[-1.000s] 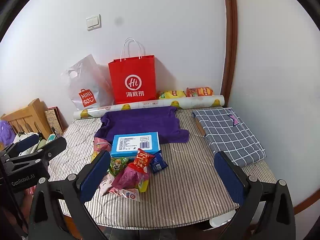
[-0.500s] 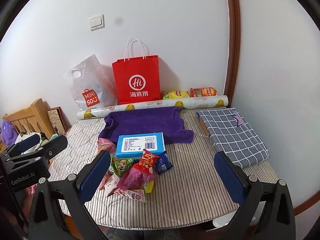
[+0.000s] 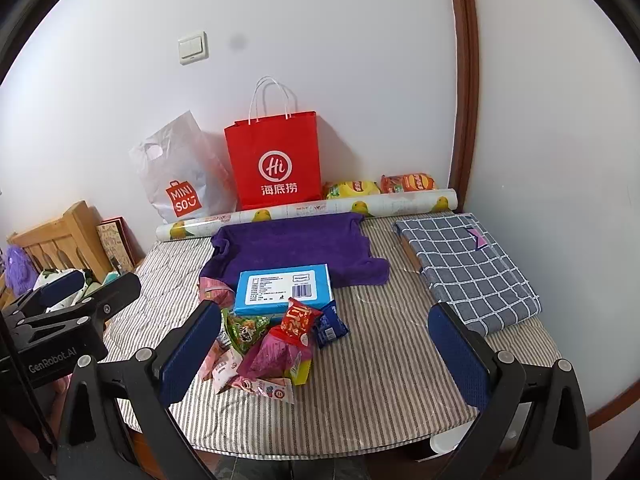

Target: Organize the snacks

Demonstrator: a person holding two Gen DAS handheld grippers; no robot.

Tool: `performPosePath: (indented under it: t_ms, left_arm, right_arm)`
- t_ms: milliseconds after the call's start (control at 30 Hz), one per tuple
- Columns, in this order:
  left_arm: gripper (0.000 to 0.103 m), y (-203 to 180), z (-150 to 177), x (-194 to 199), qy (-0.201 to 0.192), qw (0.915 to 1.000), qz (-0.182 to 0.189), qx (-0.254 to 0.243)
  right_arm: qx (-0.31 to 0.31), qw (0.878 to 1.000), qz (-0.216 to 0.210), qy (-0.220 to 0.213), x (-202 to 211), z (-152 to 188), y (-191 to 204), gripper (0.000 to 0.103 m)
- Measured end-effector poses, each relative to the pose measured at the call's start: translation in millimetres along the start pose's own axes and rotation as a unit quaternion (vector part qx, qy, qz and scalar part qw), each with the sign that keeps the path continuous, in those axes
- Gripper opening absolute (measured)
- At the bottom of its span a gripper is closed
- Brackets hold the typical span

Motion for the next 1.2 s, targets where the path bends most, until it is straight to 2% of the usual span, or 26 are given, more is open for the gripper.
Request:
performPosePath:
  t_ms: [1200]
  left_arm:
    - [0.103,-11.5,3.9,-9.1,0.008,0.9999,0.008,-0.006]
  right_arm:
    - [-0.012,1.0,-0.01,-0.002,-0.4,-0.3,-4.7,0.102]
Point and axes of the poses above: each gripper's, at about its wrist camera, not at the fingertips, and x roughly against the way its jaws point, y to its left, z to its underside, the point moved 7 cm from there along -x, roughly the way its jaws point, and after that the axes turned 13 degrees about -x, right-handed, at the moved point
